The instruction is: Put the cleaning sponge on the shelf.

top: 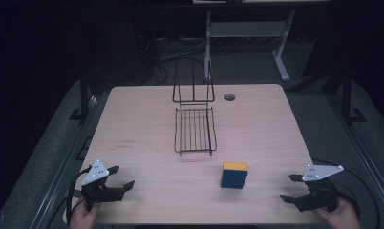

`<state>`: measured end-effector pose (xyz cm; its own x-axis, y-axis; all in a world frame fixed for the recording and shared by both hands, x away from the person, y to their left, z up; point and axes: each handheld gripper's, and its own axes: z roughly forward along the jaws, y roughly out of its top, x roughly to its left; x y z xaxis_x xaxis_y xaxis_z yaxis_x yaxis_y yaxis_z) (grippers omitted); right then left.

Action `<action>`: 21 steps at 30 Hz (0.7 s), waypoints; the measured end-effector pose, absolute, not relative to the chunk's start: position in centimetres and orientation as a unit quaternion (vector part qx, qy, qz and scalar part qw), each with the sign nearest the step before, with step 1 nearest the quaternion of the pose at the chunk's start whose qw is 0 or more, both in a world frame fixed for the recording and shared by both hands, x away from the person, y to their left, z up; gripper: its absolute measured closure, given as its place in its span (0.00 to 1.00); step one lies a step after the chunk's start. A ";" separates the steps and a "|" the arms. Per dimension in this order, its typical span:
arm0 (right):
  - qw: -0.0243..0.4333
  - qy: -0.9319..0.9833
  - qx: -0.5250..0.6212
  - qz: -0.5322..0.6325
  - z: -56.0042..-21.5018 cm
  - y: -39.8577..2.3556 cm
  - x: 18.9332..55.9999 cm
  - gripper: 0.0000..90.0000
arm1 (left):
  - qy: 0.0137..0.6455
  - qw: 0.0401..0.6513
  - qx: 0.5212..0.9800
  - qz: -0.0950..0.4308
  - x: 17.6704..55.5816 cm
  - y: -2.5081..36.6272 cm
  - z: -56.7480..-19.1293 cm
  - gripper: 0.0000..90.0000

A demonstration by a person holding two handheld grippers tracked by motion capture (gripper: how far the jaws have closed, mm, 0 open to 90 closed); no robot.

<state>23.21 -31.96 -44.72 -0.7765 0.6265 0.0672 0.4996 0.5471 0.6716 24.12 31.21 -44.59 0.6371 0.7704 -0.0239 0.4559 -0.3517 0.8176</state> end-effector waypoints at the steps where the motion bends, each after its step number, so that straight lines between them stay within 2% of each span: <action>1: 0.090 0.875 0.321 0.351 -44.7 -31.9 23.2 0.20 | 0.384 0.423 0.798 0.191 24.1 31.2 -44.5 0.18; 9: 0.089 0.879 0.315 0.346 -44.6 -31.6 23.2 0.20 | 0.385 0.436 0.785 0.214 24.0 31.2 -44.0 0.18; 21: 0.085 0.887 0.298 0.341 -44.1 -30.5 23.3 0.20 | 0.358 0.433 0.796 0.226 24.0 30.8 -44.3 0.18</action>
<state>23.31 -30.54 -44.14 -0.8075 0.5875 0.0524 0.4713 0.5892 0.6562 23.96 30.84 -44.31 0.6413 0.7656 0.0504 0.3742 -0.3695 0.8506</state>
